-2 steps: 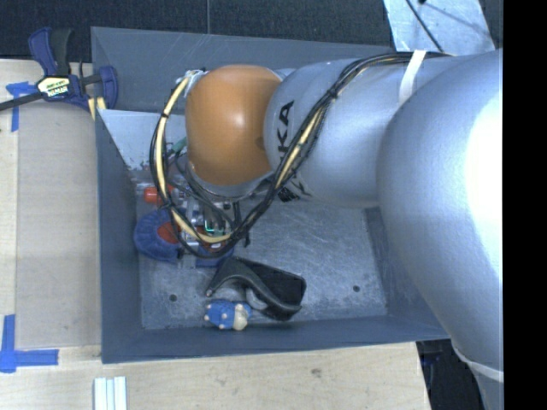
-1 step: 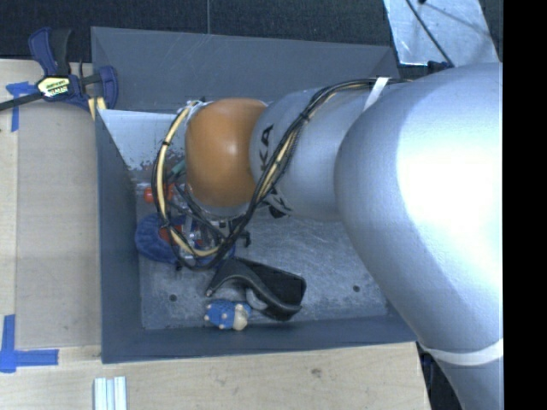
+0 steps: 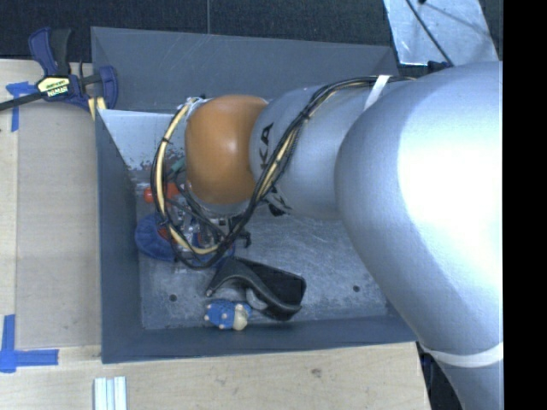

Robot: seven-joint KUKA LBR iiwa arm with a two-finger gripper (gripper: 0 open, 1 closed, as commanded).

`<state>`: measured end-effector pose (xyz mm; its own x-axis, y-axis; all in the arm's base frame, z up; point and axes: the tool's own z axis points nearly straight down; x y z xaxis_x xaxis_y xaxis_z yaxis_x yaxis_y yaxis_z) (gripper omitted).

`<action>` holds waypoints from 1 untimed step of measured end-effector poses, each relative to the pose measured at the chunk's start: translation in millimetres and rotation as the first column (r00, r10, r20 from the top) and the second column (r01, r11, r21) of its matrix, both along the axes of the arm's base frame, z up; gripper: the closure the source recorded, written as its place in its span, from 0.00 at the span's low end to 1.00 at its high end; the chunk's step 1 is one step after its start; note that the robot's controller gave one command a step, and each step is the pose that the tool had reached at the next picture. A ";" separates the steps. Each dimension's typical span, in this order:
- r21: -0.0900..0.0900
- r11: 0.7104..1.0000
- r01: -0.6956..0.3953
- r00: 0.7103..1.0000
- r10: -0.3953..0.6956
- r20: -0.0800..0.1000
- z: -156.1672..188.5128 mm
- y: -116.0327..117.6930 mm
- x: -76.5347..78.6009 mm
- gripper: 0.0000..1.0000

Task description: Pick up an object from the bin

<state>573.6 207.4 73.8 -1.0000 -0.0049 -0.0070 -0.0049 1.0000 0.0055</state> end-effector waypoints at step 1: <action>-0.001 0.996 0.084 0.996 -0.084 0.005 184.9 -16.0 18.0 1.00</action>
Offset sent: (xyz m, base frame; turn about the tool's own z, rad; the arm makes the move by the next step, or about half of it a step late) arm 0.0155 -0.0162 0.1789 0.0865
